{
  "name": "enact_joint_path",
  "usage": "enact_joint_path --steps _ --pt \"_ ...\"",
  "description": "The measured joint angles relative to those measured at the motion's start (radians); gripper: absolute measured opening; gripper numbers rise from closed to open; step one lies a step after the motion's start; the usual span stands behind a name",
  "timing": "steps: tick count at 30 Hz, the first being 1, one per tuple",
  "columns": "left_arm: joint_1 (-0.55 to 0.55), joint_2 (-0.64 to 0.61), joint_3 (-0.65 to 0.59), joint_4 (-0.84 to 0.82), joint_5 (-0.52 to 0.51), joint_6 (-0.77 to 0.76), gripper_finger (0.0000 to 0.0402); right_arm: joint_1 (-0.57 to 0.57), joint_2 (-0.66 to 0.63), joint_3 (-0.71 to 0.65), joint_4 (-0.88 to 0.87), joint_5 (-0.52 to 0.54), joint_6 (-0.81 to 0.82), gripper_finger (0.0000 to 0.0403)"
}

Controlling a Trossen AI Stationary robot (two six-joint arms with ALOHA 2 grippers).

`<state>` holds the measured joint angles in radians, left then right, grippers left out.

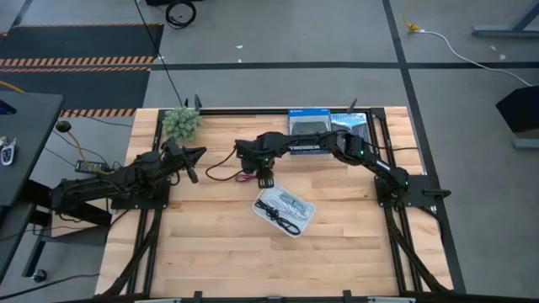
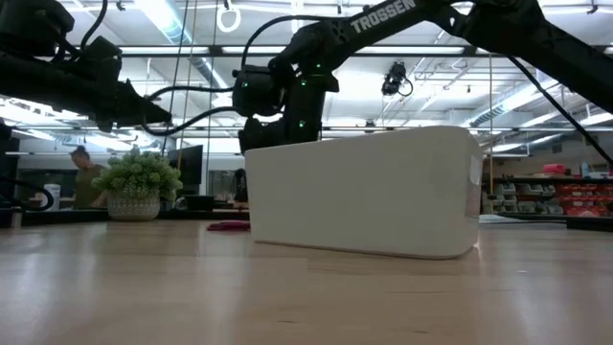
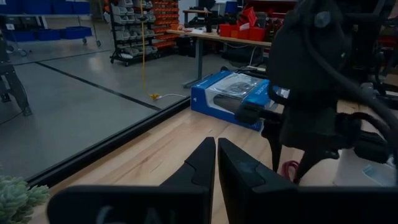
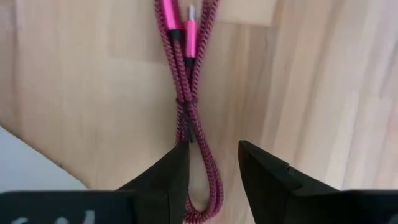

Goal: Pick and place USB-C Cables
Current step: Put the pink and black charger cable into the white bin

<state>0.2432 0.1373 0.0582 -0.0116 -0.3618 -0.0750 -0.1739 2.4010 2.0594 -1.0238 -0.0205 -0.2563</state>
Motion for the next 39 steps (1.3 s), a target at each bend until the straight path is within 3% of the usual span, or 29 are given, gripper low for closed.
enact_joint_path --steps 7,13,19,32,39 --pt "0.000 0.000 0.000 0.000 0.000 0.000 0.0025 -0.008 -0.076 0.000 -0.033 -0.078 0.045 0.0142" --pt "0.000 0.000 0.000 0.000 0.000 0.000 0.0025 -0.020 -0.084 -0.007 0.183 -0.002 0.081 0.0142" --pt "0.000 0.000 0.000 0.000 0.000 0.000 0.0025 -0.007 -0.078 -0.121 0.381 0.103 0.067 0.0142" --pt "0.000 0.000 0.000 -0.001 0.000 0.000 0.0025 0.050 -0.082 -0.211 0.357 0.218 0.036 0.0142" --pt "0.000 0.000 0.000 -0.001 0.000 0.000 0.0025 0.070 -0.095 -0.217 0.273 0.185 0.032 0.0142"
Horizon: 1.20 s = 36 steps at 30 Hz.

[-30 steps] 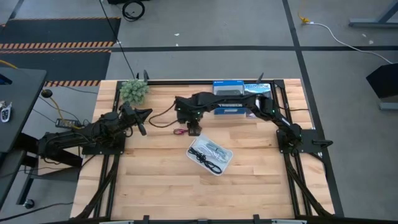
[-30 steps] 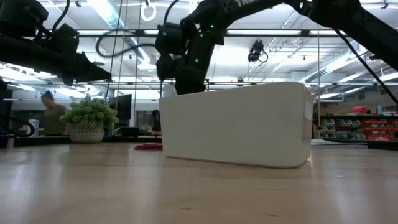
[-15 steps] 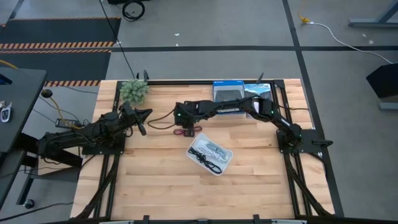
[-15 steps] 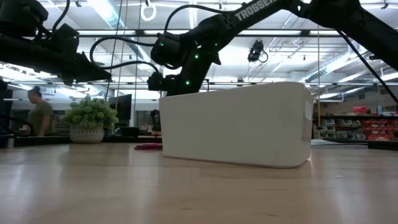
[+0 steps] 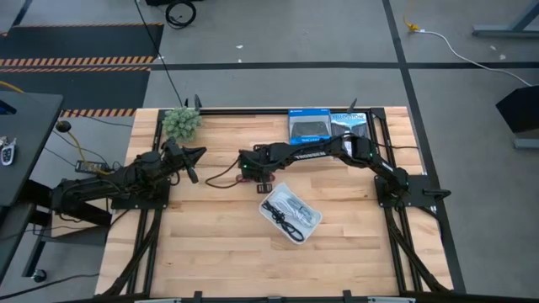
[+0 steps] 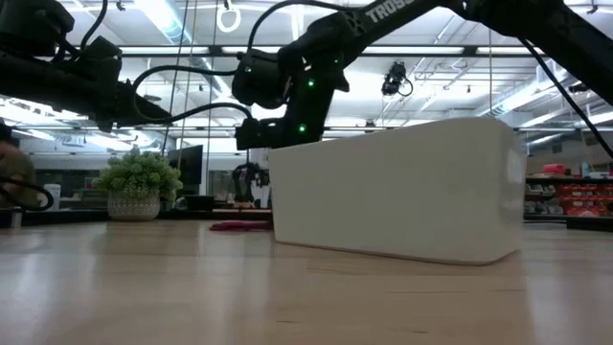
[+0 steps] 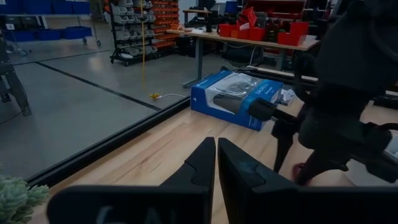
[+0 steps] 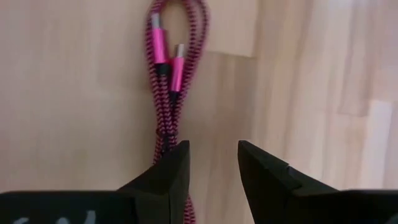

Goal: Pick and place USB-C Cables
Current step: Put the pink and black charger cable into the white bin

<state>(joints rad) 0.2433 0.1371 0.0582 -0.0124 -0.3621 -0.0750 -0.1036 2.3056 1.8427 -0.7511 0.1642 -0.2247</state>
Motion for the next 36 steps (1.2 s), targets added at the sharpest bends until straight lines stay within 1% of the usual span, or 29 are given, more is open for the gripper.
enact_joint_path --steps 5,11,13,15,20,23,28,32,36 --pt "0.000 0.000 0.000 0.000 0.000 0.000 0.0025 0.004 -0.002 0.000 0.010 -0.010 -0.032 0.0142" --pt "0.000 0.000 0.000 0.001 0.000 0.000 0.0025 -0.010 -0.015 0.004 0.020 -0.058 -0.037 0.0142" --pt "0.000 0.000 0.000 0.001 0.000 0.000 0.0025 -0.012 -0.026 0.010 0.056 -0.074 -0.036 0.0142" --pt "0.000 0.000 0.000 0.001 0.000 0.000 0.0025 -0.016 -0.029 0.010 0.065 -0.110 -0.036 0.0142" --pt "0.000 0.000 0.000 0.000 0.000 0.000 0.0025 -0.016 -0.017 0.005 0.164 -0.194 -0.020 0.0142" --pt "0.000 0.000 0.000 0.001 0.000 0.000 0.0025 -0.013 -0.017 0.005 0.264 -0.243 -0.014 0.0142" --pt "0.000 0.000 0.000 0.001 0.000 0.000 0.0025 0.014 -0.017 0.005 0.383 -0.228 0.003 0.0142" --pt "0.000 0.000 0.000 0.001 0.000 0.000 0.0025 0.045 -0.017 0.005 0.365 -0.162 0.046 0.0142" --pt "0.000 0.000 0.000 0.000 0.000 0.000 0.0025 0.047 0.015 0.005 0.371 -0.153 0.051 0.0142"
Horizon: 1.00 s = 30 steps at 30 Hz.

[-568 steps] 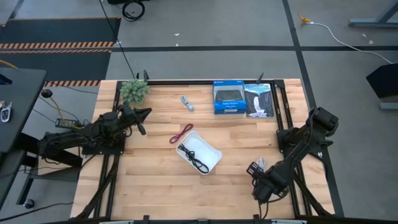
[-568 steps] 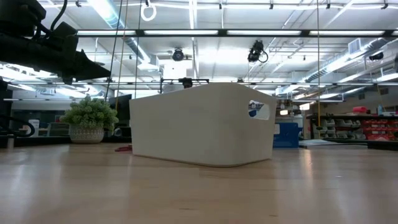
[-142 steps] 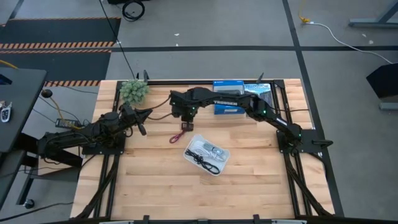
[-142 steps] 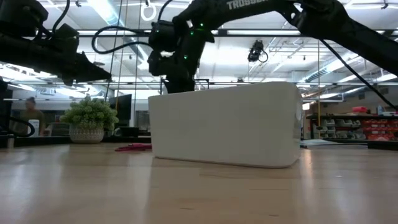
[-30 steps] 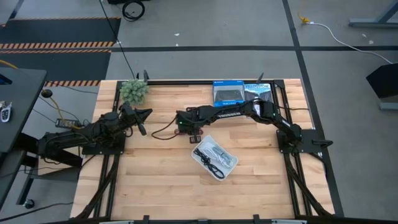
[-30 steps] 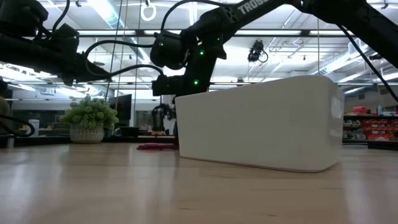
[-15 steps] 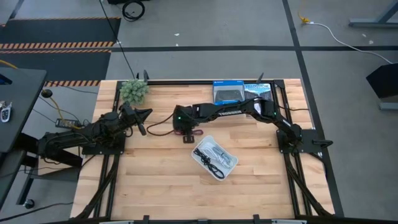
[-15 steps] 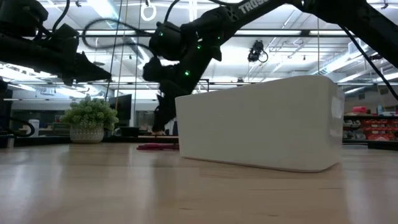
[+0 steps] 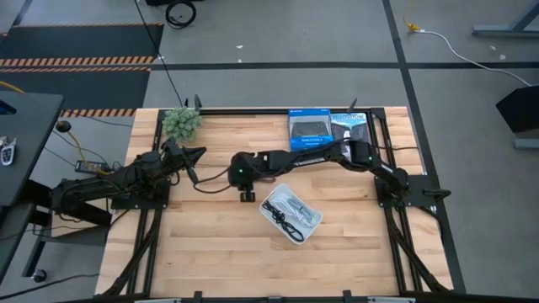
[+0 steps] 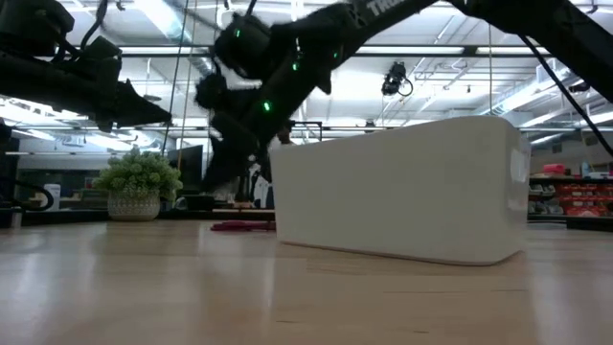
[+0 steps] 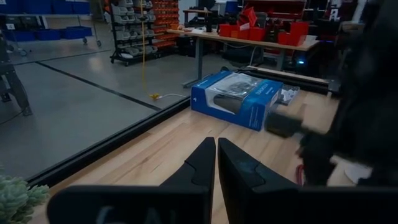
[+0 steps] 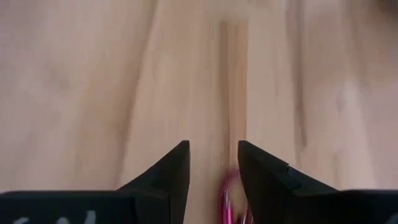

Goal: Pick and place USB-C Cables
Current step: Put the pink and black charger cable into the white bin

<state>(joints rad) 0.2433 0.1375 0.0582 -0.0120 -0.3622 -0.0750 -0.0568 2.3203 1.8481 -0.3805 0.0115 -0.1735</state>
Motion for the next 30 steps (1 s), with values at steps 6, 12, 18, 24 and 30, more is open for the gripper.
enact_joint_path --steps 6,12,18,24,30 --pt "0.000 0.000 0.000 -0.002 0.000 0.000 0.0025 -0.008 0.039 -0.002 -0.051 0.009 -0.023 0.0142" --pt "0.000 0.000 0.000 0.000 0.000 0.000 0.0025 -0.015 0.038 -0.001 -0.075 0.061 -0.070 0.0136" --pt "0.000 0.000 0.000 0.000 0.000 0.000 0.0025 -0.032 0.049 0.002 -0.129 0.029 -0.065 0.0098" --pt "0.000 0.000 0.000 0.000 0.000 0.000 0.0025 -0.043 0.049 0.001 -0.139 0.012 -0.069 0.0039" --pt "0.000 0.000 0.000 0.000 0.000 0.000 0.0025 -0.051 0.048 0.002 -0.138 0.008 -0.066 0.0018"
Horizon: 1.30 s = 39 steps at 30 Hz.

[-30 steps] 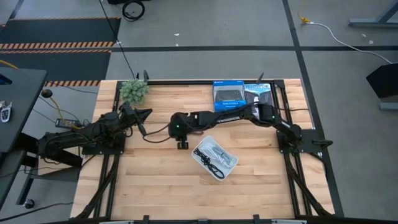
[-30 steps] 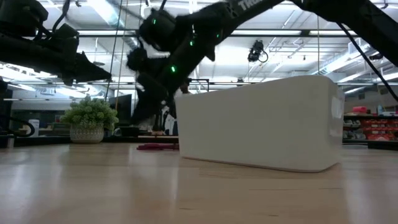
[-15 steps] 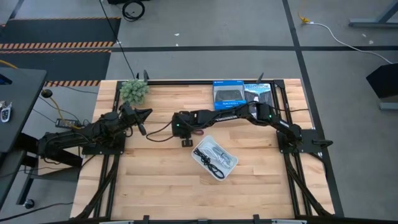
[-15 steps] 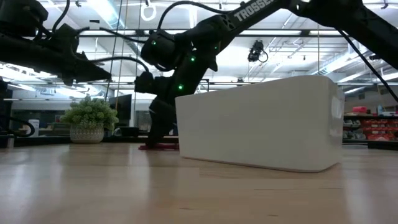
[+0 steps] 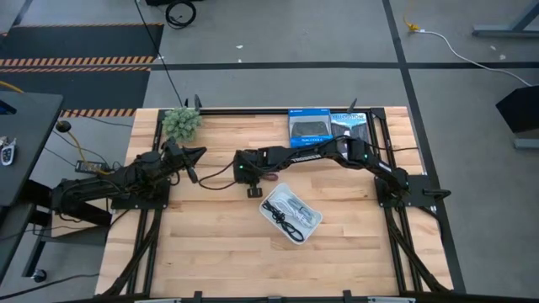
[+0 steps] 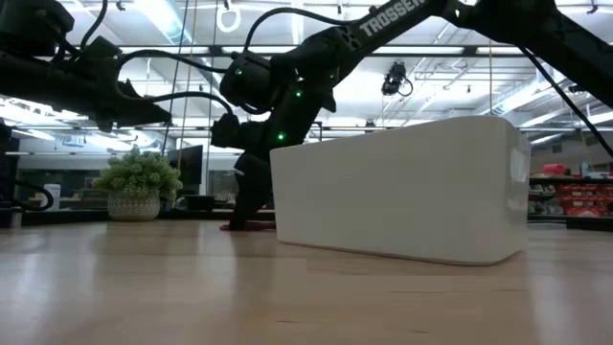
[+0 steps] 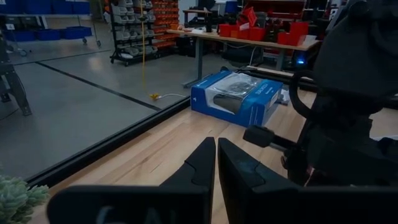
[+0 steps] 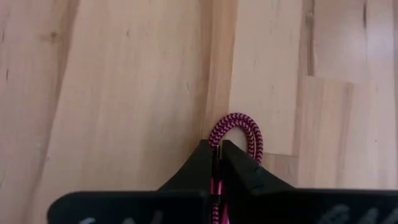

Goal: Pick and place USB-C Cables
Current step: Put the pink and black charger cable into the white bin

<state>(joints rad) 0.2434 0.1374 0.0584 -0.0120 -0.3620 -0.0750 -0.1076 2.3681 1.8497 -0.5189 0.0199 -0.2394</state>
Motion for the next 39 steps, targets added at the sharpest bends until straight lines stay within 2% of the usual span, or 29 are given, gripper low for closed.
enact_joint_path --steps 4,20,23,26,34,39 --pt "0.000 0.000 0.000 0.000 0.000 0.000 0.0025 -0.007 -0.007 0.028 -0.033 0.006 0.000 0.0008" --pt "0.000 0.000 0.000 0.000 0.000 0.000 0.0025 -0.040 -0.007 0.322 -0.315 0.024 0.001 0.0000" --pt "0.000 0.000 0.000 0.000 0.000 0.000 0.0025 -0.050 -0.007 0.339 -0.343 -0.040 0.024 0.0003" --pt "0.000 0.000 0.000 0.000 0.000 0.000 0.0025 -0.063 -0.006 0.302 -0.345 -0.075 0.054 0.0022" --pt "0.000 0.000 0.000 0.000 0.000 0.000 0.0025 -0.066 0.001 0.179 -0.276 -0.117 0.058 0.0112" --pt "0.000 0.000 0.000 0.000 0.000 0.000 0.0025 -0.067 0.001 0.127 -0.189 -0.119 0.082 0.0141"
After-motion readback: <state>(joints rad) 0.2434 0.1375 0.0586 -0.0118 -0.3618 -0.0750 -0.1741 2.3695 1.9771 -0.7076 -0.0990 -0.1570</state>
